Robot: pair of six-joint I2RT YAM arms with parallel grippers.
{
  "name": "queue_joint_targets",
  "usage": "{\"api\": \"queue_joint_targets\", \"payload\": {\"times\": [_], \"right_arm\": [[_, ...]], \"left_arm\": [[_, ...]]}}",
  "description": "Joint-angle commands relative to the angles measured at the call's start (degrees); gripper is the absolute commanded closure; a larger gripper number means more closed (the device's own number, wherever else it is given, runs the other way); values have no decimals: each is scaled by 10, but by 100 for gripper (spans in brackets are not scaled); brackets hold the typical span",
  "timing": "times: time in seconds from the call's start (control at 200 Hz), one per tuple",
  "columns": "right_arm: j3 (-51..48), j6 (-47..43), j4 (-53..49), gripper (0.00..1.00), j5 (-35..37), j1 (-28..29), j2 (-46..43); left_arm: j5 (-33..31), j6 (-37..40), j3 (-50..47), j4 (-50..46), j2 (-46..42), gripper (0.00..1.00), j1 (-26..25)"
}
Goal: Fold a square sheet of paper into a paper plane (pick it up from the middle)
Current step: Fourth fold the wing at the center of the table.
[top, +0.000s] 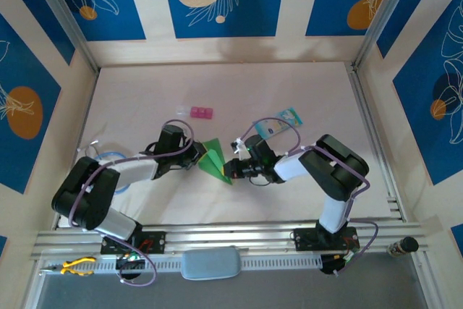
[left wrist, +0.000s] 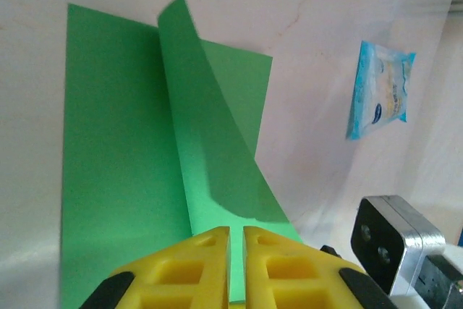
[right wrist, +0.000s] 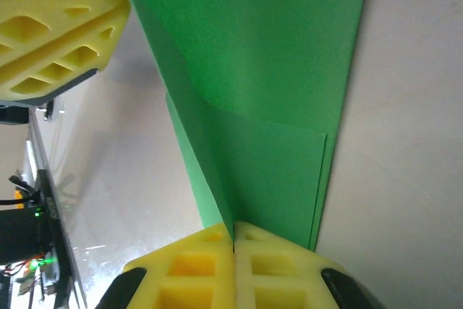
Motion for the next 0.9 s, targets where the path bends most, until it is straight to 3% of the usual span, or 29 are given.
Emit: {"api": "queue_joint_targets", "payload": {"times": [0.0, 0.615, 0.89], "right_arm": [[4, 33, 13, 100, -41, -10, 17], [3, 69, 3, 100, -50, -29, 20], [-5, 86, 2, 100, -36, -30, 21]], "left_arm": [[35, 13, 19, 42, 20, 87, -6], [59, 11, 61, 90, 110, 88, -44], [30, 11, 39, 100, 94, 85, -49]]}}
